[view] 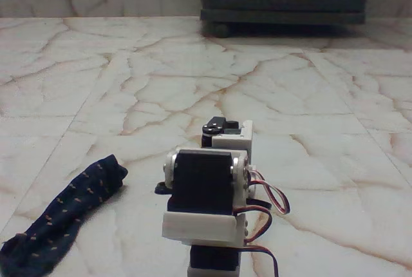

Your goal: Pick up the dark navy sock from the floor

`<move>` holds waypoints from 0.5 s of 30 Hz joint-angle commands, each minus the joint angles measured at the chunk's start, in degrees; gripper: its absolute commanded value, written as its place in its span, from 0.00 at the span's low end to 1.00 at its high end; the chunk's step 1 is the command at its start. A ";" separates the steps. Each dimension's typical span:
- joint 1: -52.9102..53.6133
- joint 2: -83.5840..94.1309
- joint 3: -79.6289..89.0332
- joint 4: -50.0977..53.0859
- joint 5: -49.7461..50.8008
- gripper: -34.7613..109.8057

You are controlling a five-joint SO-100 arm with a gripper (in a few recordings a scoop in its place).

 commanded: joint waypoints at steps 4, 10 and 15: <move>-2.11 -0.44 -0.09 1.67 1.23 0.24; -2.11 -0.44 -0.09 1.76 1.32 0.24; -2.46 -0.53 -0.09 2.02 -0.09 0.24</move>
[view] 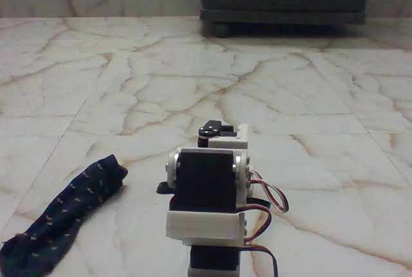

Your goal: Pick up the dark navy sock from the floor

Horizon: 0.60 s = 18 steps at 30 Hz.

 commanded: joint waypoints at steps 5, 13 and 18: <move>-1.14 -0.26 -0.70 -1.23 3.69 0.24; -2.55 -13.10 -18.98 14.15 12.66 0.24; -4.13 -17.49 -24.52 19.25 15.21 0.24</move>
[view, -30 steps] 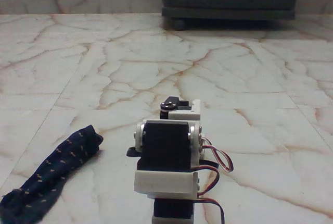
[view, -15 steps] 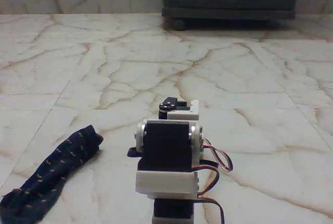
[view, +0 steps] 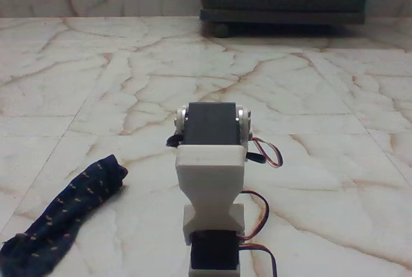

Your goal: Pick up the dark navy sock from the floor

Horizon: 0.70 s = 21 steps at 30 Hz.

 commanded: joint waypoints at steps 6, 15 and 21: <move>-4.31 -5.71 -11.51 12.04 8.61 0.25; -9.93 -18.37 -29.36 35.33 19.69 0.27; -10.90 -24.87 -41.13 46.32 34.80 0.29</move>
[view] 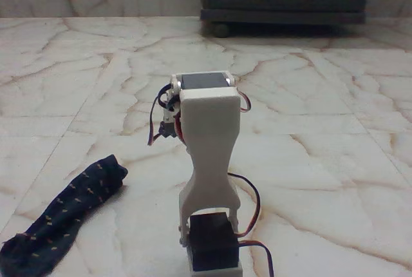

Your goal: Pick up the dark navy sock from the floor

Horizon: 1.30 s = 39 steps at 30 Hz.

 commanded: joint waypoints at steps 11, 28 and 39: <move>-10.63 -27.42 -26.28 1.85 14.77 0.29; -22.94 -52.47 -51.33 -1.41 22.50 0.32; -25.84 -68.91 -68.03 -4.92 24.08 0.31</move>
